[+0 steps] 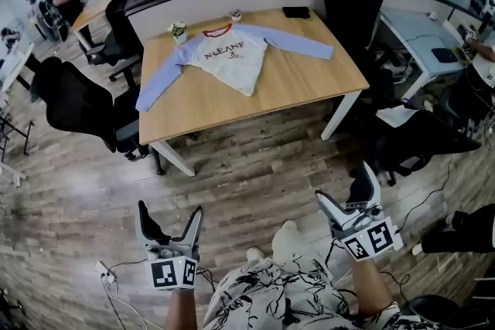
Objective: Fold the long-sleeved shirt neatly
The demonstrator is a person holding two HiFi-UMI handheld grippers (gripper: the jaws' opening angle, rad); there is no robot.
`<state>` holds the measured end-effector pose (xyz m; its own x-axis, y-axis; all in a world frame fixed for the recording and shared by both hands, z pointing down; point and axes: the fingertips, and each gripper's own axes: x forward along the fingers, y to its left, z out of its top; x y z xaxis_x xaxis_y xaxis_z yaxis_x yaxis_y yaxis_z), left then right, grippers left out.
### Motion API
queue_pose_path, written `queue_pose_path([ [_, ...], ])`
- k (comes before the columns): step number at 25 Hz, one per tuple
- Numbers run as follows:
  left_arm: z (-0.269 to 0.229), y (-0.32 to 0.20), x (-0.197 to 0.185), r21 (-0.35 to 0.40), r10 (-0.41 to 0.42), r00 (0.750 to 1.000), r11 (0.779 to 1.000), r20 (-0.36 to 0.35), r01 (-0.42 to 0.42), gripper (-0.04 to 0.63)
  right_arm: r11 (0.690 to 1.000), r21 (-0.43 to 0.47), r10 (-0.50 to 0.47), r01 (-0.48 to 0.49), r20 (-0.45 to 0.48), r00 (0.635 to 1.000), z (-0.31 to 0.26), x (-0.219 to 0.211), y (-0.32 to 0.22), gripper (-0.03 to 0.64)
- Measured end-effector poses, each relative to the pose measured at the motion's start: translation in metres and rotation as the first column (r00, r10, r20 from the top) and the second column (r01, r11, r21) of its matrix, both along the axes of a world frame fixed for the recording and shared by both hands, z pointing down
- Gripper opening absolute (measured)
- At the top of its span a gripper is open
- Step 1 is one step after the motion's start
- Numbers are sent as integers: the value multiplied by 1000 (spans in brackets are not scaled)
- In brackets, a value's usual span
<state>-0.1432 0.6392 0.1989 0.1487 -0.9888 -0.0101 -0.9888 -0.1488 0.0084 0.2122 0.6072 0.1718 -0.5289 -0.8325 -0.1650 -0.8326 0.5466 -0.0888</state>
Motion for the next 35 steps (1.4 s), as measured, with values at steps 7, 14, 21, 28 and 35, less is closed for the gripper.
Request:
queue_pose_path([
  [7, 17, -60, 3, -27, 9, 1000, 1000, -19, -9, 601, 1000, -9, -11, 10, -15, 1000, 16, -6, -65, 509],
  [14, 14, -157, 8, -32, -25, 1000, 999, -18, 25, 601, 998, 4, -62, 62, -6, 998, 8, -9, -181, 509],
  [21, -2, -260, 12, -18, -96, 995, 995, -8, 95, 601, 992, 10, -123, 123, -24, 992, -10, -5, -299, 509],
  [28, 2, -336, 30, -39, -153, 988, 988, -20, 152, 601, 983, -16, -185, 185, -51, 981, -6, -1, -391, 509],
  [35, 36, -380, 21, -139, -141, 990, 981, -6, 139, 601, 970, -109, -226, 219, -49, 973, 33, -28, -445, 509],
])
